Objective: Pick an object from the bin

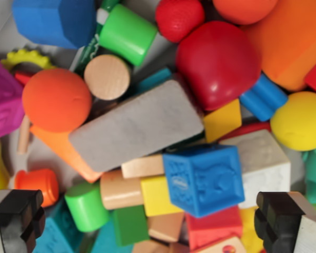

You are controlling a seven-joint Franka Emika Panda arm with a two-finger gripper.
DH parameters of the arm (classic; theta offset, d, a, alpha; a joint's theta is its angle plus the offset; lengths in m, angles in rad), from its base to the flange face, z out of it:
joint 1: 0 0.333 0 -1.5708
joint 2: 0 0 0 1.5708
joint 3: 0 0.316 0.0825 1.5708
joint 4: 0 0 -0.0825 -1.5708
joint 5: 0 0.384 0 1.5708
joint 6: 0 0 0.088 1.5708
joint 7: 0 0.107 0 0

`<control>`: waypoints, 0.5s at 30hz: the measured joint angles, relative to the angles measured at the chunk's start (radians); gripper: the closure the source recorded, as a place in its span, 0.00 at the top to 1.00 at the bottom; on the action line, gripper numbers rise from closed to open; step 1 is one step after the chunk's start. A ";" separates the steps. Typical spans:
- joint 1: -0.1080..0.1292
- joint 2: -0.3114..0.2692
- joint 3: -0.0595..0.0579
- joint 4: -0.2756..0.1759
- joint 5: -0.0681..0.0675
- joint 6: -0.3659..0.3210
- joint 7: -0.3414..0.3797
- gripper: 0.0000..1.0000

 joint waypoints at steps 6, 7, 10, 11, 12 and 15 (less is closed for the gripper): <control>0.000 0.024 -0.011 -0.006 0.013 0.024 0.073 1.00; 0.000 0.028 -0.013 -0.007 0.015 0.029 0.087 1.00; 0.000 0.038 -0.017 -0.009 0.022 0.040 0.118 1.00; 0.000 0.043 -0.019 -0.010 0.024 0.044 0.132 1.00; 0.000 0.047 -0.021 -0.011 0.028 0.048 0.145 1.00; 0.000 0.060 -0.026 -0.012 0.033 0.060 0.172 1.00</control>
